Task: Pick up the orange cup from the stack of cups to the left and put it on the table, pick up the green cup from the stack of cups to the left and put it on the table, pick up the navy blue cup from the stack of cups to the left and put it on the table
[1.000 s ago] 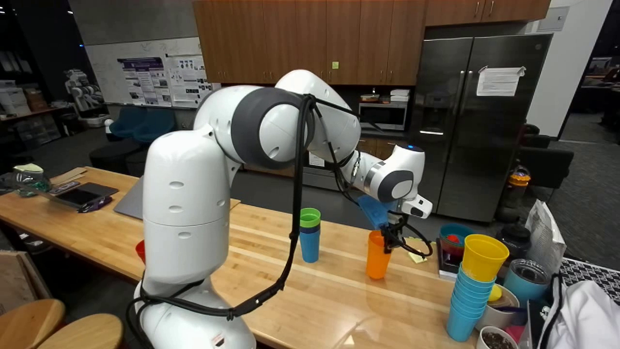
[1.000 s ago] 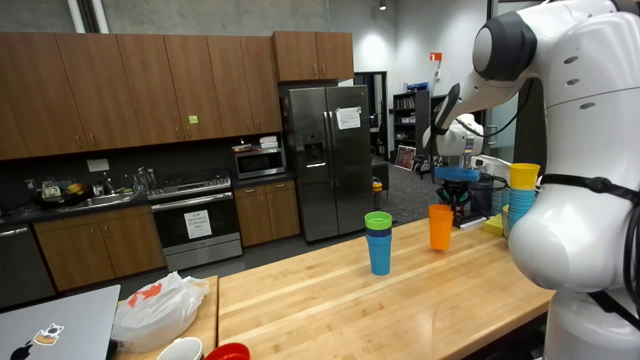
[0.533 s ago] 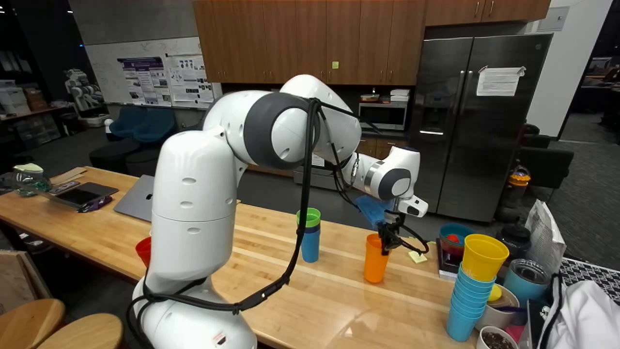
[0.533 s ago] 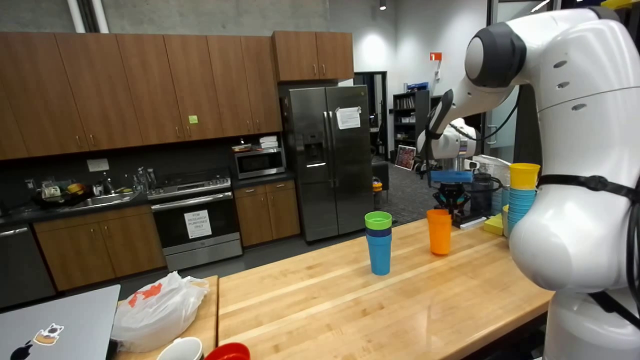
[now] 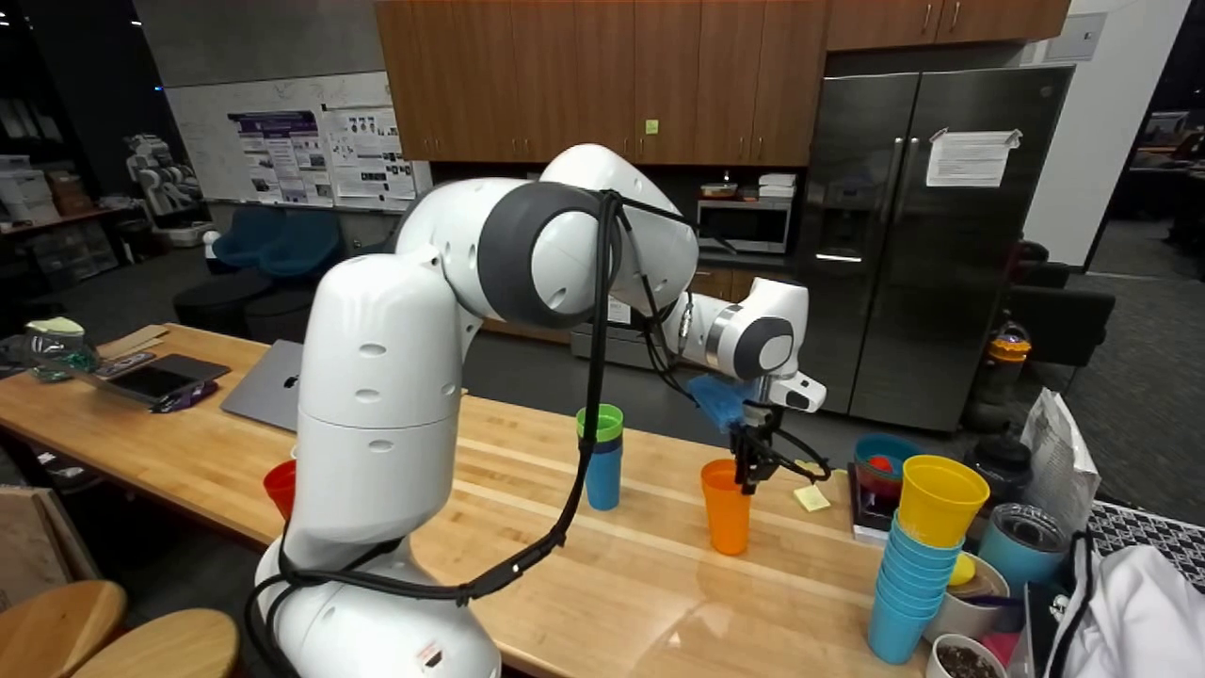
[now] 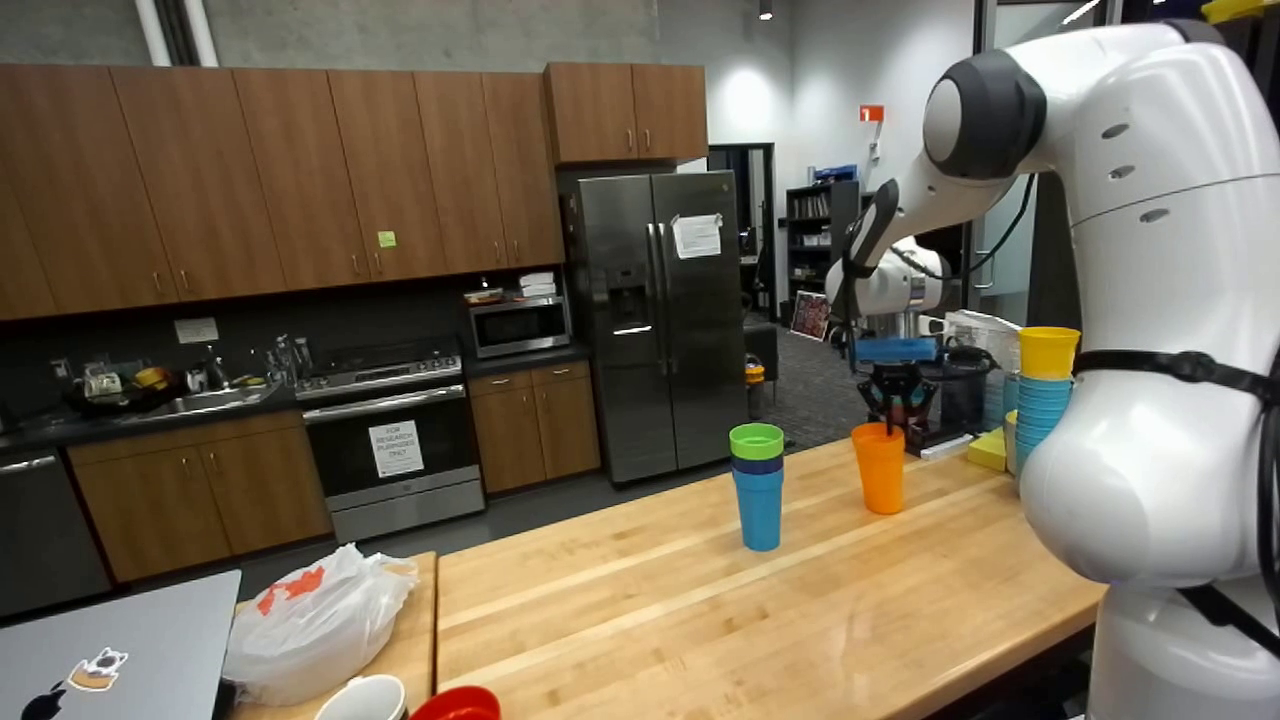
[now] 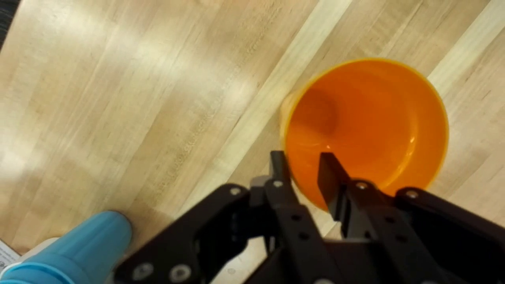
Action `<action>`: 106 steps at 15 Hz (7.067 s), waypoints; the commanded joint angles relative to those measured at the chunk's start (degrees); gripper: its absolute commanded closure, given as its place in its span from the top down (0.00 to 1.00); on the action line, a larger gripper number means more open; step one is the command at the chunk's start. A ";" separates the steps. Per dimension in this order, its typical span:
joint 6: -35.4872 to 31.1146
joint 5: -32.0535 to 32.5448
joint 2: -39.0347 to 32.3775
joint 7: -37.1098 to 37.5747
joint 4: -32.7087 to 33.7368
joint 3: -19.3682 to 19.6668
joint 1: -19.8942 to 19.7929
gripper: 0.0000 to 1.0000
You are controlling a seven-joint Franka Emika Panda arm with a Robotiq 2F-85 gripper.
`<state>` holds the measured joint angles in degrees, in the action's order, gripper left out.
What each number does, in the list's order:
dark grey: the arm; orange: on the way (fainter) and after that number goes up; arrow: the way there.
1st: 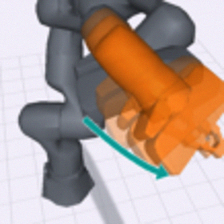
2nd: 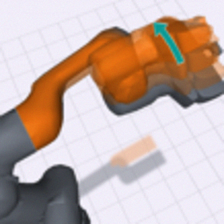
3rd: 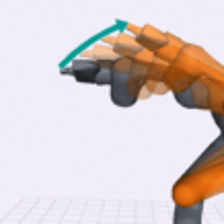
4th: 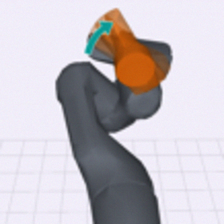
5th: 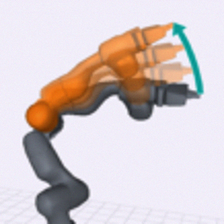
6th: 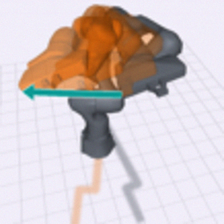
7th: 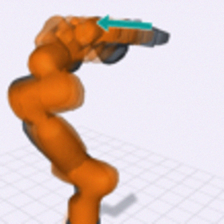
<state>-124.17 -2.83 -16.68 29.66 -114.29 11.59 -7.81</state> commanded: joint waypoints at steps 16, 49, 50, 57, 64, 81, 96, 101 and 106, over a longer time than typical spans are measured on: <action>1.10 -0.52 11.42 -6.02 -1.55 -6.72 6.18 1.00; 1.79 -0.18 13.65 -16.41 -10.42 -12.73 9.82 0.00; 1.74 -0.18 13.68 -16.39 -10.46 -12.77 9.86 0.00; 1.37 -0.05 15.32 -16.74 -11.10 -13.10 10.13 0.01; 0.46 -0.91 21.31 -18.93 -13.44 -13.96 10.35 0.01; 0.52 -2.07 41.28 -23.80 -20.84 -12.60 9.47 0.01; 1.41 -6.61 42.95 -17.93 -24.59 -5.29 -0.15 0.01; 0.81 -7.30 40.53 -15.56 -27.82 -3.26 -3.25 0.01; 0.30 -7.18 37.11 -13.27 -29.92 -1.41 -5.91 0.01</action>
<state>-123.53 -9.24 22.07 14.67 -143.86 9.39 -12.31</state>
